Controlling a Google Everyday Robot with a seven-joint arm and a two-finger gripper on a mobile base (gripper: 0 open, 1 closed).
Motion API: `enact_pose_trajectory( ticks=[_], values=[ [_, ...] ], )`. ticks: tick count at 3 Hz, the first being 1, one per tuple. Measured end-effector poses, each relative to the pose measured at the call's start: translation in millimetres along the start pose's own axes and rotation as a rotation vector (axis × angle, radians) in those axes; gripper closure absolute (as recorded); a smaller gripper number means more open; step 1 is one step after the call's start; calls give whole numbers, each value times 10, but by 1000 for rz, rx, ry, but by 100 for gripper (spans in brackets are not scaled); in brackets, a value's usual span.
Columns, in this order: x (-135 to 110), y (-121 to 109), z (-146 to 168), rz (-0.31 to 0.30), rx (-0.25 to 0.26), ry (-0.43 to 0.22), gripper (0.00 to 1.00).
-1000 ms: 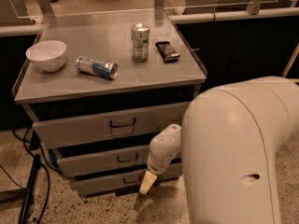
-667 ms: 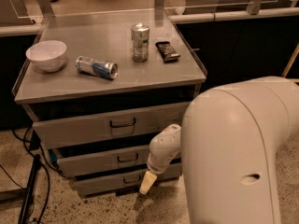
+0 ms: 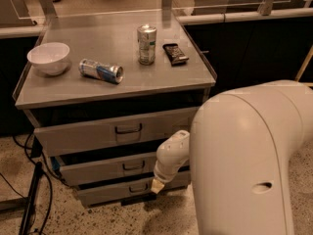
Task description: Close middle drawer
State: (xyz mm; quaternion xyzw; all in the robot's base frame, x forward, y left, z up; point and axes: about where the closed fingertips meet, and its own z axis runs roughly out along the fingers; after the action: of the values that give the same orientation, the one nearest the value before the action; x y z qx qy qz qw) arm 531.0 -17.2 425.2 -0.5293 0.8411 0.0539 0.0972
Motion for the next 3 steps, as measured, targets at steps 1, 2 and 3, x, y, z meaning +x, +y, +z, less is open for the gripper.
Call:
enact_pose_trajectory(
  ticks=[1,2,3],
  values=[
    [-40,-155,82,15,18,10,65],
    [-117,-367,198,34,45,22,89],
    [-177,-508,282,46,68,32,100]
  ],
)
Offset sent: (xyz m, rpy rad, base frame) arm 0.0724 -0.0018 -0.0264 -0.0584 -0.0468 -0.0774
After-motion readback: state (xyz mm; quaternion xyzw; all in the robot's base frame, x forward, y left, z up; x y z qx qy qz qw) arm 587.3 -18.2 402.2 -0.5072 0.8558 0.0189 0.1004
